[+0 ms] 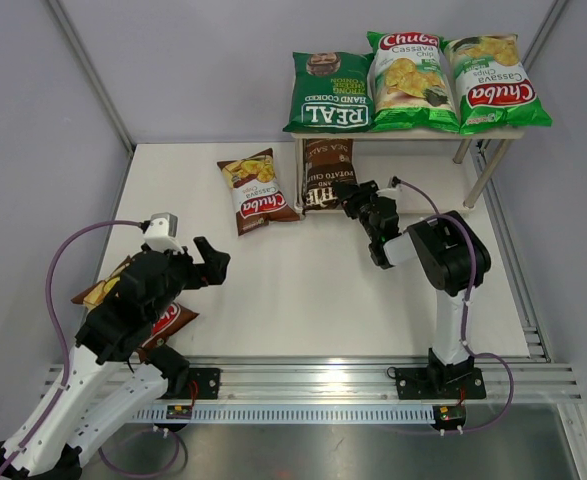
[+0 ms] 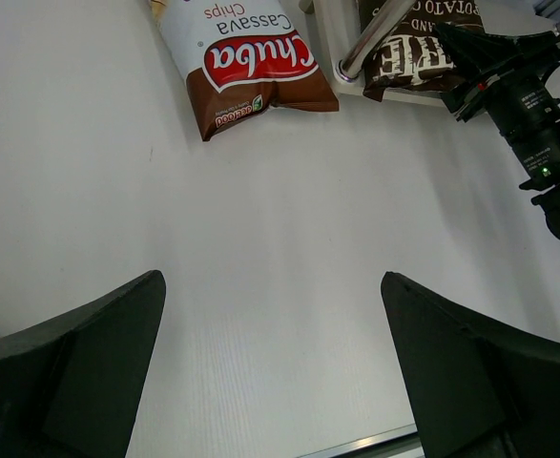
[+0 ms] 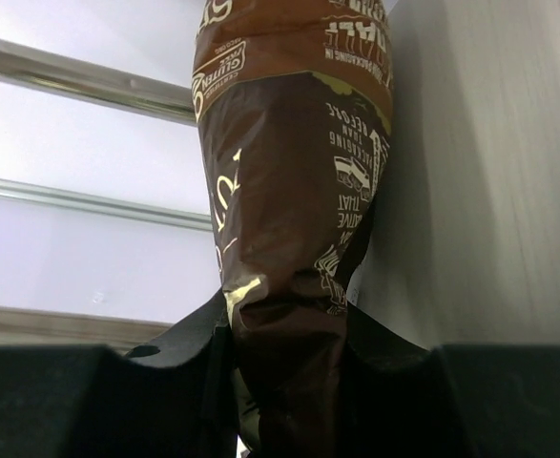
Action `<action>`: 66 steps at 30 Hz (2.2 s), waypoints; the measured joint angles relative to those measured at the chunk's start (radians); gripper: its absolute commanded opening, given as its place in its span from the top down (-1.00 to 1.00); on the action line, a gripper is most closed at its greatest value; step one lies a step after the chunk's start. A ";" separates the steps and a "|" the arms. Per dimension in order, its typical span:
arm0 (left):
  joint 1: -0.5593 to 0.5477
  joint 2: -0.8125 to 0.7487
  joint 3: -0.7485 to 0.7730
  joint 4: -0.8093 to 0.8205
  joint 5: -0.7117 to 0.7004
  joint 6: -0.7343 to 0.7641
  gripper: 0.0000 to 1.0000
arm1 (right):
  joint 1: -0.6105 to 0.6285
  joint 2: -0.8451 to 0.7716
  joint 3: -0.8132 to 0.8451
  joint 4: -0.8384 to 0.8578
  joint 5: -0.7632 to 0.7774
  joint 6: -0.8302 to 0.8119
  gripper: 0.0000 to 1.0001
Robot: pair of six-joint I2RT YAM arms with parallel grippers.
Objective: Place and organize the chips bags onto the shelf
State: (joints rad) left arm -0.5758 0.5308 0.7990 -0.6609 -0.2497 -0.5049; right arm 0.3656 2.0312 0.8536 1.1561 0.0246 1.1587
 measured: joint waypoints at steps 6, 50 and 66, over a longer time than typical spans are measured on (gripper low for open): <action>0.002 0.000 0.000 0.000 0.000 0.000 -0.98 | 0.018 0.032 0.008 0.023 0.037 0.054 0.09; 0.126 0.320 -0.043 0.193 0.065 -0.088 -0.98 | 0.012 -0.701 -0.122 -0.903 0.154 -0.216 -0.99; 0.495 0.838 -0.108 0.875 0.437 -0.198 -0.98 | 0.006 -1.207 -0.137 -1.328 -0.258 -0.508 -0.99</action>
State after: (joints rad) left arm -0.0811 1.3689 0.6910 0.2142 0.1875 -0.7029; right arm 0.3717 0.8238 0.7170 -0.1719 -0.2337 0.6506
